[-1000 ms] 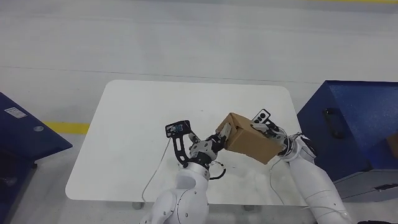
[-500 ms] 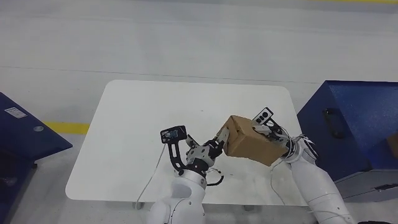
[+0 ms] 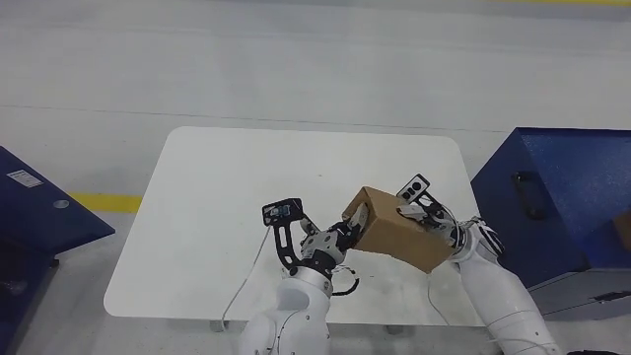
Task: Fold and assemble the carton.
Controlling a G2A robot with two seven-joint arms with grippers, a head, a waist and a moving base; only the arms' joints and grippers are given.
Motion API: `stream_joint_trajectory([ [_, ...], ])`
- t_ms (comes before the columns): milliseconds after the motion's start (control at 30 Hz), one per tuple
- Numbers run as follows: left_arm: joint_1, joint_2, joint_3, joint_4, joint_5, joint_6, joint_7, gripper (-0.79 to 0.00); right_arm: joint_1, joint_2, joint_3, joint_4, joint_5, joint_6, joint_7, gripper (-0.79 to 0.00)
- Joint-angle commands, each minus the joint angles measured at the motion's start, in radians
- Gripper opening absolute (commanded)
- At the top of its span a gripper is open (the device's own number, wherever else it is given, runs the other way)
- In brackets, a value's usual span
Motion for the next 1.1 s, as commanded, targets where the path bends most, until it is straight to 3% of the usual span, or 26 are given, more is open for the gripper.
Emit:
stream_joint_trajectory([
  [0, 0.003, 0.000, -0.006, -0.013, -0.008, -0.002, 0.008, 0.000, -0.002, 0.002, 0.004, 0.002, 0.014, -0.001, 0.000, -0.785],
  [333, 0.102, 0.014, -0.059, -0.147, -0.063, -0.078, 0.031, 0.000, 0.010, 0.010, 0.008, 0.033, 0.052, 0.028, 0.000, -0.785],
  [567, 0.120, 0.013, -0.069, -0.144, -0.174, -0.147, 0.062, 0.000, 0.009, 0.009, -0.015, -0.009, 0.132, 0.071, 0.000, -0.785],
  [867, 0.120, 0.013, -0.069, -0.144, -0.174, -0.147, 0.062, 0.000, 0.011, 0.011, -0.010, -0.013, 0.124, 0.054, 0.000, -0.785],
  [1067, 0.168, 0.029, -0.085, -0.195, -0.043, -0.267, 0.188, 0.000, -0.017, 0.011, -0.008, -0.170, 0.165, 0.005, 0.000, -0.785],
])
